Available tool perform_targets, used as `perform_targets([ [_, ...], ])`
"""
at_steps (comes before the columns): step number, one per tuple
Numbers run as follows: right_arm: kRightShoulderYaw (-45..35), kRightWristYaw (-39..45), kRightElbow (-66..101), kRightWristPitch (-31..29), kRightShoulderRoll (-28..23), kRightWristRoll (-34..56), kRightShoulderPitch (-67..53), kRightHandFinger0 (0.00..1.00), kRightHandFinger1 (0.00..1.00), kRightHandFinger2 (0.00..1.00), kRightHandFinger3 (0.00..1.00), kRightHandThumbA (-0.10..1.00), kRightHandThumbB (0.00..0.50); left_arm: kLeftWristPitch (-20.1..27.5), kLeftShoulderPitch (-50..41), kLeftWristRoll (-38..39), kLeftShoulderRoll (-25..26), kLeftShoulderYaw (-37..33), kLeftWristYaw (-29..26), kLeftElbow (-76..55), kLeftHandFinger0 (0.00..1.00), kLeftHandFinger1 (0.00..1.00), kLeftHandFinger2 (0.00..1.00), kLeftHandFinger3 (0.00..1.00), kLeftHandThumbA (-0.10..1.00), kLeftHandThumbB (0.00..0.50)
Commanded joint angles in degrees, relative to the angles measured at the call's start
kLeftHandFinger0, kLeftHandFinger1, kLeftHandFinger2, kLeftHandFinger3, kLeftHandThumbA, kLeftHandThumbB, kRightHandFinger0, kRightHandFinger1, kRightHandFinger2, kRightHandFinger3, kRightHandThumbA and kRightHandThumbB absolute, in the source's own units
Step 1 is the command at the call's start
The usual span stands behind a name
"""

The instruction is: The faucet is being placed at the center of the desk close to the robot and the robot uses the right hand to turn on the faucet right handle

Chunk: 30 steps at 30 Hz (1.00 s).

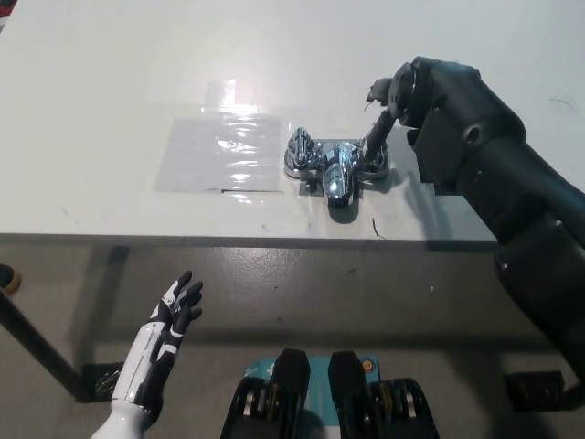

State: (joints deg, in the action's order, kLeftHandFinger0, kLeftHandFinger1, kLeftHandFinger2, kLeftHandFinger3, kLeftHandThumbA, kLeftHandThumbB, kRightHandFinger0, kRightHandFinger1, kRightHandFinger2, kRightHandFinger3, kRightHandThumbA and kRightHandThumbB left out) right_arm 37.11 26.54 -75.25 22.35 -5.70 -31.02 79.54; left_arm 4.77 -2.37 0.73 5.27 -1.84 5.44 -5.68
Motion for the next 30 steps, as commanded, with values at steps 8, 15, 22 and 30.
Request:
perform_targets([
  [8,3.4,0.9,-2.7,-3.5,-3.3,-3.7,3.3,1.00,1.00,1.00,1.00,1.00,0.326,2.0,1.0,-0.2,0.5,0.2,0.1,-1.6,1.00,1.00,1.00,1.00,0.89,0.142],
  [15,2.8,5.6,-3.8,-4.9,-4.6,-2.6,3.8,1.00,1.00,1.00,1.00,1.00,0.291,2.1,1.0,-0.1,0.5,0.2,0.2,-1.4,1.00,1.00,1.00,1.00,0.90,0.138],
  [22,3.7,10.8,-4.4,-6.9,-4.9,-3.2,4.6,1.00,1.00,1.00,1.00,1.00,0.250,2.0,1.2,0.4,0.4,0.3,0.3,-1.6,1.00,1.00,1.00,1.00,0.89,0.153],
  [30,3.4,9.2,-4.5,-5.3,-5.6,-3.3,5.4,1.00,1.00,1.00,1.00,0.96,0.271,2.1,1.6,0.4,0.6,0.2,0.5,-1.5,1.00,1.00,1.00,1.00,0.88,0.148],
])
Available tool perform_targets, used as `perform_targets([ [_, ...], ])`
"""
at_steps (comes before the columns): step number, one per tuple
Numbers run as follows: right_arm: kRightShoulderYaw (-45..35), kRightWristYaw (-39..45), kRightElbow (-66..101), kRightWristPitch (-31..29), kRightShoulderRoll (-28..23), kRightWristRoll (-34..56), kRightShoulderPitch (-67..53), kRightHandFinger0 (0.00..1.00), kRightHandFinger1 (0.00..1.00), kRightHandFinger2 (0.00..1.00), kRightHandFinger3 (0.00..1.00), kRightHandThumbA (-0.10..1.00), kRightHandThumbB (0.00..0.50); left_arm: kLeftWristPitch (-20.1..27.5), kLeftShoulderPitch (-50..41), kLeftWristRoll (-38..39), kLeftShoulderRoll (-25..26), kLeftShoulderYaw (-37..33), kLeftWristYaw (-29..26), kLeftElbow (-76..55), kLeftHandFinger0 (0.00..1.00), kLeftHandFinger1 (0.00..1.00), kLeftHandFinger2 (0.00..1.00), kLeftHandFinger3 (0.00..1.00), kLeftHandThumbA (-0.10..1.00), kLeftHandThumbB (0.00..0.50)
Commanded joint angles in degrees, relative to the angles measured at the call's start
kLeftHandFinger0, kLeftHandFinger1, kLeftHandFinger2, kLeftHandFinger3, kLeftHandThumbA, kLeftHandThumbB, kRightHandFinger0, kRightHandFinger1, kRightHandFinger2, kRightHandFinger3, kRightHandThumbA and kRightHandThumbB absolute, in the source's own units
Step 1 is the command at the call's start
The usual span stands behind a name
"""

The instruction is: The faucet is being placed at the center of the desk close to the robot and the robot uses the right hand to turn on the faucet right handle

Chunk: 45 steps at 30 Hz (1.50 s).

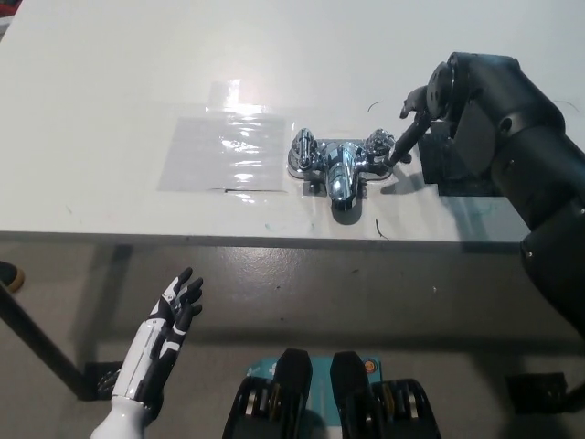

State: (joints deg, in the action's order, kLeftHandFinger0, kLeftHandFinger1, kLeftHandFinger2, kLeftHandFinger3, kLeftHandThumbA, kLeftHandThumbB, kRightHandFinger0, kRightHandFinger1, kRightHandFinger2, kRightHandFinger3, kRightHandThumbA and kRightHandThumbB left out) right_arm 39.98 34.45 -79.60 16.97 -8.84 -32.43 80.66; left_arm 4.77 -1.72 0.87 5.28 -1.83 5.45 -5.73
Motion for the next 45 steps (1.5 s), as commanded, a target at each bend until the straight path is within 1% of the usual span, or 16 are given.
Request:
perform_targets([
  [1,0.5,0.3,0.0,0.3,-2.5,-2.0,4.2,1.00,1.00,1.00,1.00,0.96,0.273,2.2,0.9,0.1,0.6,0.2,0.4,-1.4,1.00,1.00,1.00,1.00,0.88,0.146],
  [2,0.5,-3.9,0.7,0.9,-2.6,-2.5,3.6,1.00,1.00,1.00,1.00,0.90,0.351,2.3,0.9,0.1,0.7,0.1,0.5,-1.4,1.00,1.00,1.00,1.00,0.89,0.144],
  [4,-0.5,-10.3,2.3,1.8,-3.0,-2.5,2.3,1.00,1.00,1.00,1.00,0.84,0.376,2.3,0.9,0.2,0.6,0.1,0.5,-1.4,1.00,1.00,1.00,1.00,0.89,0.150],
  [11,-2.7,-15.0,3.3,2.1,-3.4,-1.8,1.3,1.00,1.00,1.00,1.00,0.83,0.341,2.0,0.9,-0.2,0.7,0.1,0.4,-1.6,1.00,1.00,1.00,1.00,0.90,0.142],
  [13,-4.1,-16.7,3.7,3.1,-3.3,-1.0,1.1,1.00,1.00,1.00,1.00,0.81,0.309,2.0,0.9,0.0,0.7,0.0,0.5,-1.6,1.00,1.00,1.00,1.00,0.90,0.134],
  [17,-4.7,-20.2,3.5,3.7,-3.0,-2.0,0.8,1.00,1.00,1.00,1.00,0.86,0.285,2.0,0.7,0.2,0.6,-0.1,0.6,-1.8,1.00,1.00,1.00,1.00,0.90,0.151],
  [19,-4.6,-20.8,3.2,3.4,-3.2,-2.3,0.7,1.00,1.00,1.00,1.00,0.83,0.275,2.0,0.8,-0.1,0.5,-0.2,0.5,-1.7,1.00,1.00,1.00,1.00,0.90,0.153],
  [20,-4.4,-20.7,3.2,3.3,-3.3,-2.5,0.7,1.00,1.00,1.00,1.00,0.81,0.287,1.8,0.8,-0.2,0.5,-0.2,0.4,-1.8,1.00,1.00,1.00,1.00,0.90,0.155],
  [24,-4.7,-18.3,3.2,3.7,-3.9,-1.9,1.3,1.00,1.00,1.00,1.00,0.56,0.362,2.1,0.9,0.1,0.5,-0.1,0.5,-1.8,1.00,1.00,1.00,1.00,0.90,0.130],
  [29,-2.7,-14.1,2.8,2.6,-5.3,-3.3,2.2,1.00,1.00,1.00,1.00,0.48,0.410,2.0,1.0,0.1,0.7,-0.1,0.6,-1.8,1.00,1.00,1.00,1.00,0.89,0.134],
  [36,0.3,-12.4,2.1,2.7,-7.9,-4.9,2.7,1.00,1.00,1.00,1.00,0.28,0.430,2.0,1.0,0.2,0.6,-0.1,0.6,-1.5,1.00,1.00,1.00,1.00,0.90,0.146],
  [37,1.8,-10.9,1.4,2.9,-8.3,-6.2,3.2,1.00,1.00,1.00,1.00,0.31,0.416,1.8,0.9,0.3,0.6,-0.1,0.6,-1.5,1.00,1.00,1.00,1.00,0.90,0.152],
  [38,4.3,-5.7,0.1,2.6,-8.6,-8.0,4.4,1.00,1.00,1.00,1.00,0.37,0.364,1.7,1.0,0.3,0.6,-0.1,0.6,-1.5,1.00,1.00,1.00,1.00,0.90,0.149],
  [41,7.3,-4.1,1.2,1.2,-10.7,-9.7,5.6,1.00,1.00,1.00,1.00,0.28,0.407,2.0,1.0,0.2,0.7,0.0,0.6,-1.2,1.00,1.00,1.00,1.00,0.90,0.138],
  [42,8.4,-2.1,1.9,0.7,-12.0,-10.2,6.5,1.00,1.00,1.00,1.00,0.28,0.378,2.2,1.1,0.2,0.8,0.1,0.6,-1.1,1.00,1.00,1.00,1.00,0.90,0.136],
  [45,10.1,-0.1,3.3,1.1,-14.0,-11.4,8.0,1.00,1.00,1.00,1.00,0.33,0.353,2.2,1.0,0.3,0.8,0.1,0.6,-1.0,1.00,1.00,1.00,1.00,0.90,0.142],
])
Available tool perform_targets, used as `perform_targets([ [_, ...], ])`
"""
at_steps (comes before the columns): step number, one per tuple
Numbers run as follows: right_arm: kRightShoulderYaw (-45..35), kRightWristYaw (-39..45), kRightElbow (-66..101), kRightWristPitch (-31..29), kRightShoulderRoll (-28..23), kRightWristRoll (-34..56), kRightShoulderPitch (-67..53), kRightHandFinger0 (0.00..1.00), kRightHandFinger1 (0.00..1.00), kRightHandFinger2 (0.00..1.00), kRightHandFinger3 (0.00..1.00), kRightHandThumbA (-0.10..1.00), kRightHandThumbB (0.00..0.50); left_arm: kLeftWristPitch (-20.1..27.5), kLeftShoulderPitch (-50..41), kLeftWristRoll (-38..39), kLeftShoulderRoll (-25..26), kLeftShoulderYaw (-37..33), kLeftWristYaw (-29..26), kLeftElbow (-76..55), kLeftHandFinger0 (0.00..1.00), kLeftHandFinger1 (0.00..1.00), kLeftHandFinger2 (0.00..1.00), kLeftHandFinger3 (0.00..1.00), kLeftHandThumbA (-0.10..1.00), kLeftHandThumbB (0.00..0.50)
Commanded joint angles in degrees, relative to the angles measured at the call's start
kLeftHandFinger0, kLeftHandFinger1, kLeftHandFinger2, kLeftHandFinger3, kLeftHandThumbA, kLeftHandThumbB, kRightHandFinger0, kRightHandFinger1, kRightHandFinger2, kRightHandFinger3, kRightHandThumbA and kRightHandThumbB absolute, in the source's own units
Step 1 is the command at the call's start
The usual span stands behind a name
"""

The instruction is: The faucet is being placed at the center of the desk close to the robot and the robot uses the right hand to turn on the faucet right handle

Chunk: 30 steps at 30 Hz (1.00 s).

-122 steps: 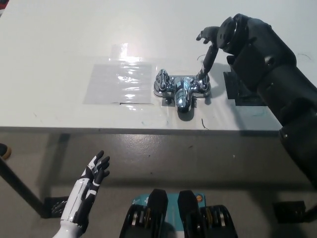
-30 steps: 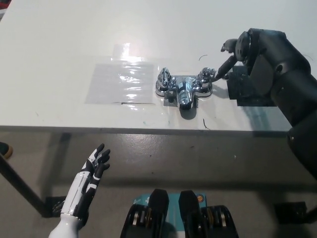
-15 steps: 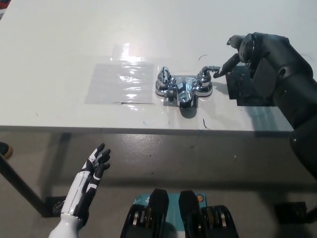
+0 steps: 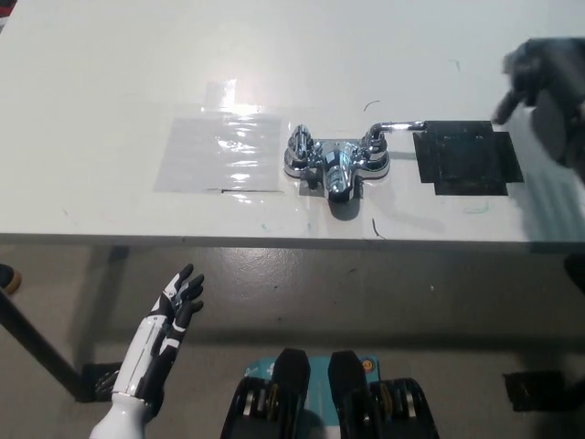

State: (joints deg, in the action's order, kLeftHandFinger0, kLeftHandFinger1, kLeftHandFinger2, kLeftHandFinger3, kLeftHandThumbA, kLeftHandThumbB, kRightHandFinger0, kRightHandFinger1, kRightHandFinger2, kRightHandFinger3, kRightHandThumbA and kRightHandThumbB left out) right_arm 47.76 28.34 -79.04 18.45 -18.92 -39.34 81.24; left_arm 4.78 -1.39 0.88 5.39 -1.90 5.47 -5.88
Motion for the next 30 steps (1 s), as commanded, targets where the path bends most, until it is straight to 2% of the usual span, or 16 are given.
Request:
perform_targets([
  [1,2.6,6.1,3.1,-0.5,-4.6,-4.6,8.0,1.00,1.00,1.00,1.00,0.35,0.358,1.8,0.7,0.5,0.6,0.2,0.6,-1.0,1.00,1.00,1.00,1.00,0.90,0.148],
  [2,0.6,3.1,5.5,0.7,-6.5,-3.4,7.9,1.00,1.00,1.00,1.00,0.27,0.410,1.8,0.6,0.7,0.6,0.3,0.6,-1.0,1.00,1.00,1.00,1.00,0.89,0.141],
  [4,-1.8,0.4,9.0,3.2,-8.6,-2.2,7.6,1.00,1.00,1.00,1.00,0.19,0.433,1.6,0.7,0.8,0.6,0.3,0.6,-1.1,1.00,1.00,1.00,1.00,0.89,0.137],
  [5,-2.0,0.5,13.7,3.4,-11.3,-3.4,7.6,1.00,1.00,1.00,1.00,0.28,0.437,1.7,0.9,0.7,0.6,0.2,0.6,-0.9,1.00,1.00,1.00,1.00,0.89,0.139],
  [6,-2.7,1.8,17.4,3.8,-13.3,-3.8,7.7,1.00,1.00,1.00,1.00,0.35,0.407,1.5,0.9,0.5,0.6,0.2,0.5,-0.9,1.00,1.00,1.00,1.00,0.89,0.140],
  [7,-3.9,2.7,19.4,4.0,-14.8,-3.3,8.1,1.00,1.00,1.00,1.00,0.37,0.382,1.7,0.8,0.5,0.7,0.3,0.5,-0.9,1.00,1.00,1.00,1.00,0.89,0.126],
  [8,-6.6,2.2,23.8,5.4,-16.6,-2.2,7.7,1.00,1.00,1.00,1.00,0.37,0.393,2.2,0.9,0.5,0.7,0.2,0.6,-0.6,1.00,1.00,1.00,1.00,0.89,0.117],
  [9,-9.0,1.8,28.3,6.9,-18.2,-1.8,6.7,1.00,1.00,1.00,1.00,0.48,0.369,2.5,0.9,0.5,0.7,0.2,0.6,-0.4,1.00,1.00,1.00,1.00,0.89,0.110],
  [10,-13.9,0.5,35.1,8.2,-20.0,-1.6,4.8,1.00,1.00,1.00,1.00,0.45,0.373,2.6,0.9,0.6,0.8,0.2,0.7,-0.4,1.00,1.00,1.00,1.00,0.88,0.103],
  [12,-21.9,1.3,45.6,8.5,-22.1,-3.8,1.1,1.00,1.00,1.00,1.00,0.46,0.367,2.1,1.0,0.7,0.8,0.1,0.8,-0.6,1.00,1.00,1.00,1.00,0.88,0.102],
  [14,-26.8,1.9,54.7,8.5,-23.6,-5.3,-2.6,1.00,1.00,1.00,1.00,0.47,0.365,1.7,1.0,0.3,0.9,0.1,0.7,-0.7,1.00,1.00,1.00,1.00,0.89,0.118],
  [17,-34.0,2.0,72.0,8.5,-25.4,-8.8,-9.5,1.00,1.00,1.00,1.00,0.52,0.394,2.1,1.2,0.5,0.9,0.3,0.6,-0.5,1.00,1.00,1.00,1.00,0.89,0.100],
  [21,-43.2,0.6,89.0,8.5,-24.8,-7.8,-16.4,1.00,1.00,1.00,1.00,0.58,0.366,1.4,1.6,0.3,0.9,0.3,0.6,-0.5,1.00,1.00,1.00,1.00,0.90,0.113],
  [24,-49.0,4.7,103.9,8.5,-23.8,-8.8,-19.6,1.00,1.00,1.00,1.00,0.84,0.341,1.3,2.5,0.7,0.8,0.5,0.5,0.0,1.00,1.00,1.00,1.00,0.90,0.111],
  [26,-52.2,9.0,113.5,8.5,-22.3,-10.2,-19.3,1.00,1.00,1.00,1.00,0.95,0.319,1.3,2.9,0.4,0.7,0.5,0.4,0.5,1.00,1.00,1.00,1.00,0.90,0.120],
  [30,-55.5,12.6,124.2,8.5,-19.8,-10.9,-16.5,1.00,1.00,1.00,1.00,1.00,0.316,1.7,3.4,0.1,0.4,0.2,0.3,0.9,1.00,1.00,1.00,1.00,0.89,0.118],
])
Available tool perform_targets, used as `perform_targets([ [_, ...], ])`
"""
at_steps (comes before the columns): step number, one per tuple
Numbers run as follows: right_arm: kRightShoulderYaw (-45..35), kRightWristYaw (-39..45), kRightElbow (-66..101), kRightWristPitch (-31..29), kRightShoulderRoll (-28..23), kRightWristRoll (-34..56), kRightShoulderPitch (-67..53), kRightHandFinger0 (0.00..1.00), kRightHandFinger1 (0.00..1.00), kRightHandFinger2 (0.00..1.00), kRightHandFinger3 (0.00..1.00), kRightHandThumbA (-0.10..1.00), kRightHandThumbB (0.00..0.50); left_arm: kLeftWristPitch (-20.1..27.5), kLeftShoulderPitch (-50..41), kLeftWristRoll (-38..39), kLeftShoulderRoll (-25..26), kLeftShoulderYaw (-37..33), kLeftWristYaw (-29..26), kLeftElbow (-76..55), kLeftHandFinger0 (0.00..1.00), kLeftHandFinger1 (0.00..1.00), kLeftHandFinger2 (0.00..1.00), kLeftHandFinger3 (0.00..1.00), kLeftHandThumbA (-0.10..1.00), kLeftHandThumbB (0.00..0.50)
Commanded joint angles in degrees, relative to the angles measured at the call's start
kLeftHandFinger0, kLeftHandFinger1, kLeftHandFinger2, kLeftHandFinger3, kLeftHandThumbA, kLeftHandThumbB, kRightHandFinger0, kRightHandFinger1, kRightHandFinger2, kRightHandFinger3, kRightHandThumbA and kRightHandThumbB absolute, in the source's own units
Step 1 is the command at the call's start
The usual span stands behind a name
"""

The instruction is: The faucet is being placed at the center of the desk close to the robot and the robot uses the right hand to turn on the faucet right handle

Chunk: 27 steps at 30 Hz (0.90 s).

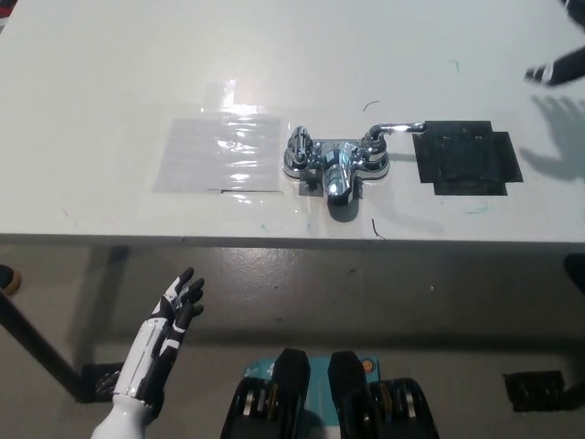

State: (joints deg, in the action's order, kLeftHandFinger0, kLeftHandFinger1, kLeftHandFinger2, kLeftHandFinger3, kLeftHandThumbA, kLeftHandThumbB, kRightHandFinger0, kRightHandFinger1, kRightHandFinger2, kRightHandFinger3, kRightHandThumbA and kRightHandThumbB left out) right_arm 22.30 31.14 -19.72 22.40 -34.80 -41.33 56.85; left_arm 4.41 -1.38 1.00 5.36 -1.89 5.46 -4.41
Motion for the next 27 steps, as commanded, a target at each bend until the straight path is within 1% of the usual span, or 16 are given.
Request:
perform_targets([
  [1,-31.0,11.4,67.2,4.5,-2.4,-9.5,9.4,1.00,1.00,1.00,1.00,1.00,0.316,1.6,4.0,0.3,0.5,0.4,0.3,-0.8,1.00,1.00,1.00,1.00,0.89,0.118],
  [3,-34.0,15.3,71.3,4.5,-0.1,-9.5,11.3,1.00,1.00,1.00,1.00,1.00,0.306,1.7,4.5,0.1,0.5,0.3,0.3,-0.7,1.00,1.00,1.00,1.00,0.90,0.112],
  [5,-35.6,18.7,74.0,4.5,1.2,-11.4,13.1,1.00,1.00,1.00,1.00,1.00,0.314,1.5,5.4,0.2,0.5,0.4,0.3,-0.4,1.00,1.00,1.00,1.00,0.90,0.100],
  [8,-37.4,15.7,74.2,4.5,3.1,-9.9,16.4,1.00,1.00,1.00,1.00,1.00,0.282,0.7,7.6,0.4,0.9,0.9,0.2,-0.1,1.00,1.00,1.00,1.00,0.90,0.107],
  [12,-37.2,10.6,74.2,4.5,3.5,-8.4,16.2,1.00,1.00,1.00,1.00,1.00,0.329,1.0,9.1,0.5,1.0,0.9,0.4,0.3,1.00,1.00,1.00,1.00,0.90,0.100],
  [13,-37.3,9.5,74.2,4.5,3.4,-7.7,15.8,1.00,1.00,1.00,1.00,1.00,0.330,1.0,9.4,0.6,1.0,0.8,0.5,0.3,1.00,1.00,1.00,1.00,0.90,0.095],
  [16,-36.9,2.6,74.2,4.5,0.5,-0.8,12.5,1.00,1.00,1.00,1.00,1.00,0.278,0.5,10.0,1.1,0.8,0.9,0.6,0.5,1.00,1.00,1.00,1.00,0.91,0.121],
  [17,-36.9,1.3,74.2,4.5,0.4,0.2,12.0,1.00,1.00,1.00,1.00,1.00,0.280,0.4,10.1,1.1,0.8,0.9,0.6,0.5,1.00,1.00,1.00,1.00,0.91,0.123],
  [18,-37.2,-0.3,74.2,3.9,1.8,0.1,10.9,1.00,1.00,1.00,1.00,1.00,0.273,0.3,10.2,1.0,0.9,0.8,0.6,0.5,1.00,1.00,1.00,1.00,0.91,0.126],
  [19,-38.4,-2.7,74.2,3.7,4.1,3.9,9.5,1.00,1.00,1.00,1.00,0.93,0.260,0.2,10.2,1.0,0.9,0.8,0.6,0.6,1.00,1.00,1.00,1.00,0.91,0.120],
  [20,-39.0,-4.8,74.2,2.4,5.7,6.6,7.7,1.00,1.00,1.00,1.00,0.92,0.221,0.3,10.3,1.1,0.9,0.8,0.7,0.6,1.00,1.00,1.00,1.00,0.91,0.119],
  [21,-39.6,-8.6,74.2,-0.6,10.0,9.8,3.2,1.00,1.00,1.00,1.00,0.92,0.204,0.3,10.3,1.2,1.0,0.9,0.7,0.7,1.00,1.00,1.00,1.00,0.91,0.119],
  [23,-40.7,-11.5,74.2,-1.9,15.1,15.4,-2.2,1.00,1.00,1.00,1.00,0.89,0.252,0.1,10.2,1.1,1.0,0.8,0.7,0.4,1.00,1.00,1.00,1.00,0.91,0.116],
  [24,-40.9,-12.0,74.2,-2.1,16.3,16.8,-3.7,1.00,1.00,1.00,1.00,0.88,0.260,0.0,10.1,1.1,0.9,0.8,0.7,0.2,1.00,1.00,1.00,1.00,0.91,0.115],
  [25,-40.9,-12.4,74.2,-2.6,17.4,18.5,-6.1,1.00,1.00,1.00,1.00,0.90,0.281,-0.1,10.0,1.4,0.9,0.8,0.8,0.2,1.00,1.00,1.00,1.00,0.90,0.116],
  [27,-40.8,-14.3,74.2,-4.8,20.7,24.4,-15.9,1.00,1.00,1.00,1.00,0.91,0.282,0.0,10.0,1.4,1.0,0.9,0.8,0.1,1.00,1.00,1.00,1.00,0.90,0.115],
])
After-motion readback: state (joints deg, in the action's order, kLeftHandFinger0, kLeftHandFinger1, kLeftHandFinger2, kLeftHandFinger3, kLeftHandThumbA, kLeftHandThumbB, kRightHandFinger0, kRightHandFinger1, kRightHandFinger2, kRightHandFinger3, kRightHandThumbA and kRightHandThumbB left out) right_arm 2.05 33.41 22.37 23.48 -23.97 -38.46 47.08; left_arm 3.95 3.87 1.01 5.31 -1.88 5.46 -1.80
